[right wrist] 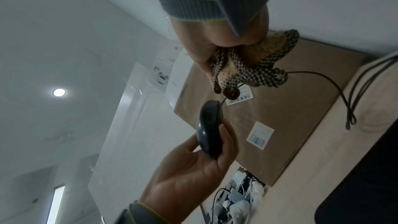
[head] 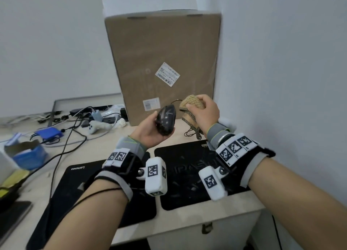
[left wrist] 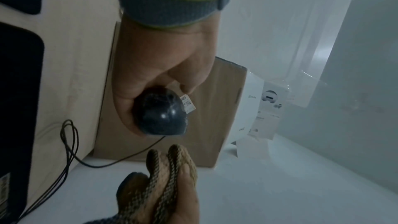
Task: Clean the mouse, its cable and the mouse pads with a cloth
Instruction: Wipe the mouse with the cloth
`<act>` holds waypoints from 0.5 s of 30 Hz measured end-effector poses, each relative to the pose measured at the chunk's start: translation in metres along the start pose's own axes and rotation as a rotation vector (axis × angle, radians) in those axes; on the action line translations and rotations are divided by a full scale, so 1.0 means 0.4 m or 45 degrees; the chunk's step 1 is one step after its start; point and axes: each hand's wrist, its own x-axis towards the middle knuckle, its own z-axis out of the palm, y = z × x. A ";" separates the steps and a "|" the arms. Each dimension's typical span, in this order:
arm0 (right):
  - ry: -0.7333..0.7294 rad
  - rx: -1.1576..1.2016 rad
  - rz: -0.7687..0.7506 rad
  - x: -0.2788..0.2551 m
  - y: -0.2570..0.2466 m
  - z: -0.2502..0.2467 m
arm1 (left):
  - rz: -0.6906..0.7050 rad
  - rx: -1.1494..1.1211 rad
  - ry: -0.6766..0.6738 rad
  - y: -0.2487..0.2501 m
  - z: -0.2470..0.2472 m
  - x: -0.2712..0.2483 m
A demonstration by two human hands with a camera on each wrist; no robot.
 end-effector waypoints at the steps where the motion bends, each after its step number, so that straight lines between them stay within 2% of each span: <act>1: 0.000 -0.045 -0.031 -0.005 -0.003 -0.002 | -0.007 -0.001 -0.001 -0.011 0.008 -0.006; 6: 0.016 -0.211 -0.246 -0.058 -0.037 -0.025 | -0.015 0.065 -0.061 -0.060 0.028 -0.069; 12: -0.398 -0.462 -0.559 -0.152 -0.044 -0.024 | 0.049 -0.083 -0.064 -0.104 0.035 -0.115; 15: -0.422 -0.560 -0.710 -0.207 -0.036 -0.029 | 0.084 -0.164 -0.027 -0.108 0.033 -0.119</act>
